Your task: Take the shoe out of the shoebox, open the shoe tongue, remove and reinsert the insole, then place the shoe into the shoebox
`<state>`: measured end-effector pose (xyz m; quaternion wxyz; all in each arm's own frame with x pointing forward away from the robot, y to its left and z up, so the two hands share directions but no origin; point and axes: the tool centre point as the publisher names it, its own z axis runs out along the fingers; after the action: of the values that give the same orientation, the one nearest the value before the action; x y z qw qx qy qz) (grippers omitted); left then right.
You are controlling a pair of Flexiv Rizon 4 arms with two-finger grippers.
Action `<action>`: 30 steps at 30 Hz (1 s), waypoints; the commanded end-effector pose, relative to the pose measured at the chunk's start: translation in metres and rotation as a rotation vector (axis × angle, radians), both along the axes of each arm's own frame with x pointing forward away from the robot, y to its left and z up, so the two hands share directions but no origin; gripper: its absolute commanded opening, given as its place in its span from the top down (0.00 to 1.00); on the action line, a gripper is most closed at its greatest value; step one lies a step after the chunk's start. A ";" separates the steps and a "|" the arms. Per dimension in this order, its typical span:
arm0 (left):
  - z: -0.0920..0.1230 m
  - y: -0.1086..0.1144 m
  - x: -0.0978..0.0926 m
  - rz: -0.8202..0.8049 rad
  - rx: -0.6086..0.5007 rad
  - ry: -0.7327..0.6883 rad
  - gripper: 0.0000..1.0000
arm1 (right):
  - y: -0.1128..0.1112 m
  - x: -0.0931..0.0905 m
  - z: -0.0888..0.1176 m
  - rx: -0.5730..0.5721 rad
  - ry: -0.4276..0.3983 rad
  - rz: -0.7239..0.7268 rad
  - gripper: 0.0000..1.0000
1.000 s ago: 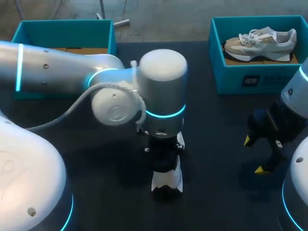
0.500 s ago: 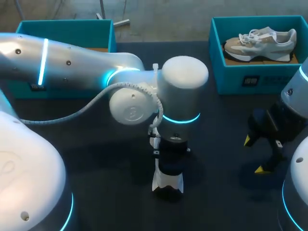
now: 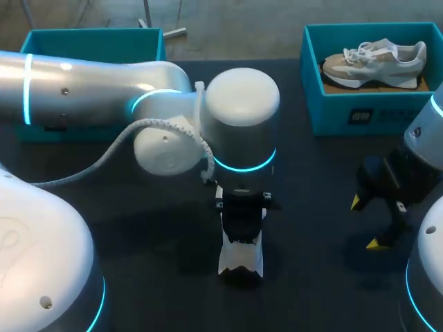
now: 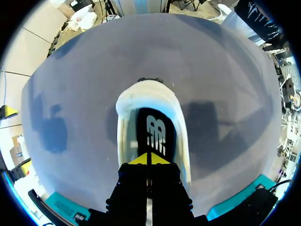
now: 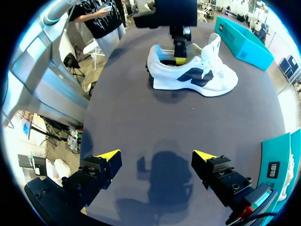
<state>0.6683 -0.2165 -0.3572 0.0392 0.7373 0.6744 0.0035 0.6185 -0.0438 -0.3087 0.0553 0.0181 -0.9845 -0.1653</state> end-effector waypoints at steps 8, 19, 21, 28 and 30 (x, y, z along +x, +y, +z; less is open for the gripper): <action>0.013 0.009 0.010 -0.045 -0.010 0.013 1.00 | 0.000 -0.001 0.000 -0.002 -0.001 -0.001 0.00; -0.004 0.001 0.006 -0.082 0.001 0.015 1.00 | 0.000 -0.001 0.000 -0.002 -0.001 -0.001 0.00; -0.006 0.000 0.006 -0.085 0.004 0.015 1.00 | 0.000 -0.001 0.000 -0.002 -0.001 -0.001 0.00; -0.005 0.002 0.008 -0.073 0.019 0.012 0.97 | 0.000 -0.001 0.000 -0.002 -0.001 -0.001 0.00; -0.004 0.003 0.010 -0.065 0.019 0.013 0.82 | 0.000 -0.001 0.000 -0.002 -0.001 -0.001 0.00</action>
<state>0.6778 -0.2132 -0.3634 0.0286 0.7599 0.6494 0.0025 0.6184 -0.0438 -0.3087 0.0553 0.0181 -0.9845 -0.1653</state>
